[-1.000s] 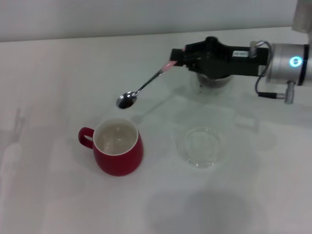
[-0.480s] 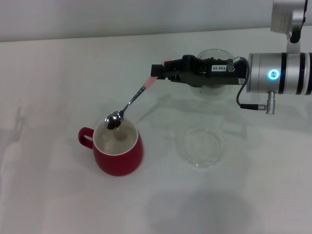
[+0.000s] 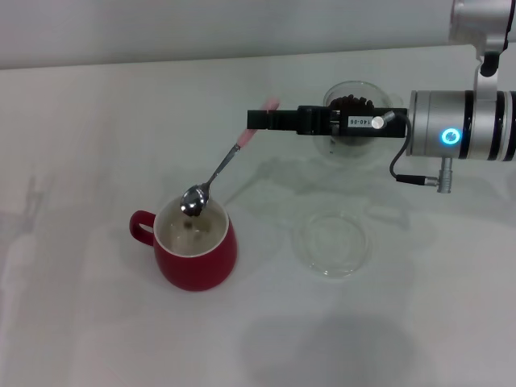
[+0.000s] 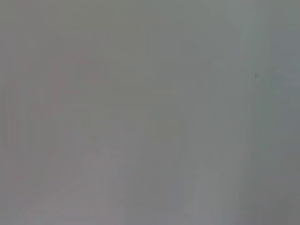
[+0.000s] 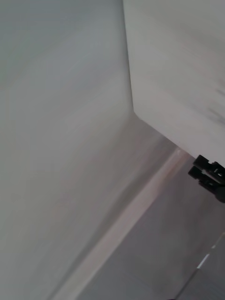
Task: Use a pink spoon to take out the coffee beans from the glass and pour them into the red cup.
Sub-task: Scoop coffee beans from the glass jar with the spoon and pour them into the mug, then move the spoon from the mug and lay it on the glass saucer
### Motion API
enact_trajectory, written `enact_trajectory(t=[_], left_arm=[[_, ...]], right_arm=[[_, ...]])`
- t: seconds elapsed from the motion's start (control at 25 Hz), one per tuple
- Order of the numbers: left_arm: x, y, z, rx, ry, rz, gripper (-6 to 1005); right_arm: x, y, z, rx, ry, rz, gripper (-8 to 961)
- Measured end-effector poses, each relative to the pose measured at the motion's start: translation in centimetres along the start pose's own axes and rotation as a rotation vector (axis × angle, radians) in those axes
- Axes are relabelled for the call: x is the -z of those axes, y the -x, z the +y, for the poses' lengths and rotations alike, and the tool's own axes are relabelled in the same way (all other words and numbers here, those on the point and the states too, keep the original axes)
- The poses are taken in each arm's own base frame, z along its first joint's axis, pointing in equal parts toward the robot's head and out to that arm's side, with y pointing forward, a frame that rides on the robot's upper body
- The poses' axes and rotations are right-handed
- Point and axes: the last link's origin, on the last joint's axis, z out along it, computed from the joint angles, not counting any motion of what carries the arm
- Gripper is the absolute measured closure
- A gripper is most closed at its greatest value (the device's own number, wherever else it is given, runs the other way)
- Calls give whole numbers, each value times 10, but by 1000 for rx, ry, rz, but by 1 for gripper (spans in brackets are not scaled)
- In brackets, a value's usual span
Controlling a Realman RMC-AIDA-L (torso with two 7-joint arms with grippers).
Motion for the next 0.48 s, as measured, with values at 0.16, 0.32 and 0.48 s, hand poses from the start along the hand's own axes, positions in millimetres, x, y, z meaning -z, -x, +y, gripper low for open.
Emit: enact_trajectory(t=[0.16, 0.32, 0.48], left_arm=[[0, 0, 0, 0, 0, 1, 198], [-1, 0, -1, 3, -7, 2, 198], [-1, -1, -1, 5, -11, 3, 198]], right_arm=[[-1, -1, 3, 89, 15, 9, 791], [1, -2, 6, 152, 42, -6, 789], [8, 1, 7, 147, 54, -54, 787]])
